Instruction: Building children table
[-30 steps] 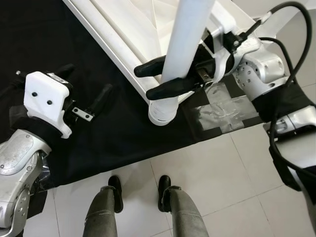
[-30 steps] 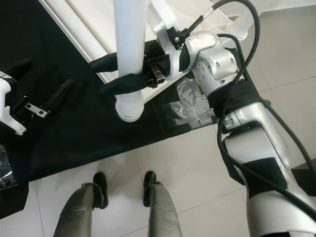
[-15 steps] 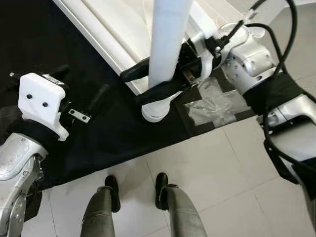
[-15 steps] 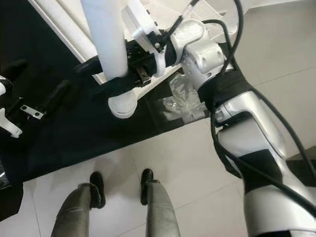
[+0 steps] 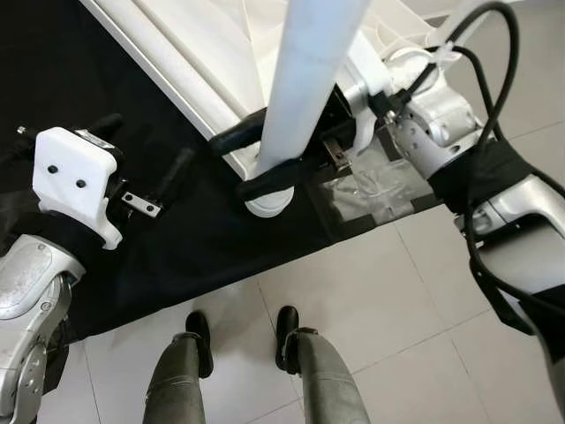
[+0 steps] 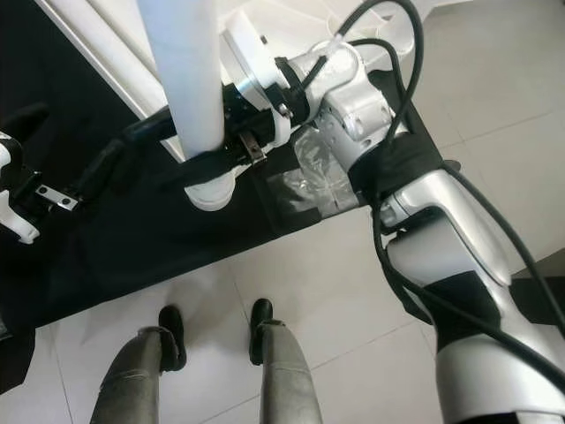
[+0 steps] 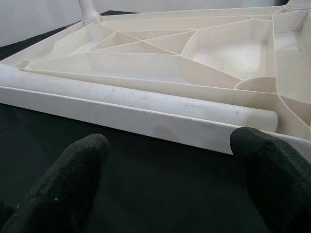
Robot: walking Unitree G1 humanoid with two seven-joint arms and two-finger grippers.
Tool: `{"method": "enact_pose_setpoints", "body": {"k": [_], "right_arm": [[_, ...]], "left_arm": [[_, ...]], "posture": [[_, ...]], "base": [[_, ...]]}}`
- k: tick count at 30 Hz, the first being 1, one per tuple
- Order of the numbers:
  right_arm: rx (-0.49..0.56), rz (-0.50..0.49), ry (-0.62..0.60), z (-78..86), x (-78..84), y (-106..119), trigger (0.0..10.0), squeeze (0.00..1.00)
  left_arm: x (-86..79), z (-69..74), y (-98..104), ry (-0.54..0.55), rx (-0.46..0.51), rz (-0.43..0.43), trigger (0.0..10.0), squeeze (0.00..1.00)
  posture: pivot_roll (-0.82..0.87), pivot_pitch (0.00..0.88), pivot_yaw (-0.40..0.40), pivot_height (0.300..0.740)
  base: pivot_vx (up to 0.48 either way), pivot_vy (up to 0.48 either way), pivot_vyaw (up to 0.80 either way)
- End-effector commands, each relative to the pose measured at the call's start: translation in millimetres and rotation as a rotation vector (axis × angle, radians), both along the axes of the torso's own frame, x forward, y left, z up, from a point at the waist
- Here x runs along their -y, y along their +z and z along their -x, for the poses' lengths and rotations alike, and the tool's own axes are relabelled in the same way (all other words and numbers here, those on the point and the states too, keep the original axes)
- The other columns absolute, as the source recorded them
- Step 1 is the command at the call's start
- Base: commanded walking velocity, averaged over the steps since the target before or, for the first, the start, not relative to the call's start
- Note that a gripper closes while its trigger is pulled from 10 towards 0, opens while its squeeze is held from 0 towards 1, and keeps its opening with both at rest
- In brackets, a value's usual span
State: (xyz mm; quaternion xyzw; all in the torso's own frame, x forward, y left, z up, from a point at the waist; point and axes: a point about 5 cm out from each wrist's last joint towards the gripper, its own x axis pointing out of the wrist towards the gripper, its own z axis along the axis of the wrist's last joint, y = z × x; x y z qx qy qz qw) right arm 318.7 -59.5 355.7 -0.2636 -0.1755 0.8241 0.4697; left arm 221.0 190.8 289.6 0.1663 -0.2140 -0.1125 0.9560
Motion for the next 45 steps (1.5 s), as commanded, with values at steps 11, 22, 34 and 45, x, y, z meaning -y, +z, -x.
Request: {"method": "enact_pose_setpoints", "body": {"k": [11,22,34,45], "right_arm": [[-0.212,0.090,-0.708,-39.8,10.9,-67,10.0,0.00],[-0.413,-0.131,-1.282,-12.8,-2.7,-125,10.0,0.00],[-0.384,-0.372,-1.503,-6.8,-3.6,-120,10.0,0.00],[-0.422,-0.572,-1.480,9.1,12.9,-135,10.0,0.00]], "left_arm": [[-6.8,4.7,0,0.044,0.018,-0.028,10.0,0.00],[-15.9,-0.9,6,0.084,0.059,-0.044,10.0,0.00],[-19.6,-6.0,11,0.083,0.097,-0.048,10.0,0.00],[-18.2,-12.5,22,0.053,0.133,-0.060,10.0,0.00]], "posture": [[0.03,0.510,-0.217,0.740],[0.05,0.455,-0.181,0.740],[0.07,0.399,-0.134,0.740],[0.07,0.382,-0.107,0.740]], "base": [[0.000,0.000,0.00],[0.000,0.000,0.00],[0.000,0.000,0.00],[0.000,0.000,0.00]]}}
